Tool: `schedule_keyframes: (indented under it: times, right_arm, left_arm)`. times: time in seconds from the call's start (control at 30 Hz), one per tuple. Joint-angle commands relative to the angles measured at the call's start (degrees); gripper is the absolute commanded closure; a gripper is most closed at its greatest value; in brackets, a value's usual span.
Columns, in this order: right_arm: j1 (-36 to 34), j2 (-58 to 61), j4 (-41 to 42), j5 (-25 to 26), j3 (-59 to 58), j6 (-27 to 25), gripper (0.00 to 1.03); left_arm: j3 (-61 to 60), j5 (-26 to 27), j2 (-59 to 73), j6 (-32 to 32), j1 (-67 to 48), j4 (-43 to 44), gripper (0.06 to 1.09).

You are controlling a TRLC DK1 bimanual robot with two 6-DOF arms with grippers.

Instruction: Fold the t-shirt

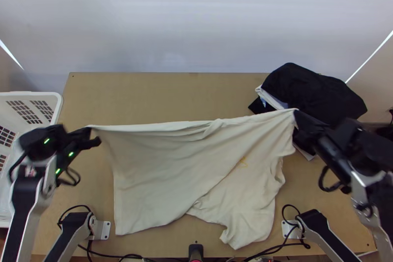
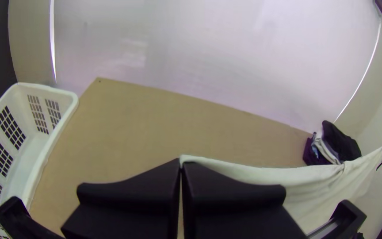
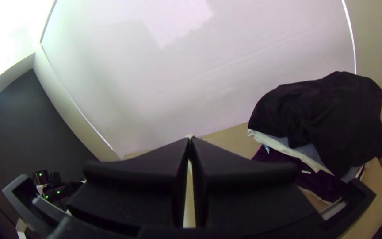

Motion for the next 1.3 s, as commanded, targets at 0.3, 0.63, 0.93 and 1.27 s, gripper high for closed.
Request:
schedule_keyframes:
  times: [0.3,0.63,0.93,1.27]
  right_arm:
    - [-0.5,17.7,8.2,0.3,-5.2,1.5,1.0]
    - [2.5,26.1,7.7,1.7,-5.4,6.2,1.0]
    - [4.4,27.8,7.6,2.1,-3.9,6.4,1.0]
    - [4.7,28.7,7.5,2.4,-3.6,6.3,1.0]
  left_arm:
    - [9.3,-1.1,42.5,0.7,-1.5,16.5,1.05]
    - [19.7,-3.9,58.9,1.0,-1.5,16.0,1.05]
    - [20.7,-3.8,59.9,1.4,-1.5,20.0,0.1]
    - [24.3,-3.0,58.4,1.6,-0.1,12.6,0.11]
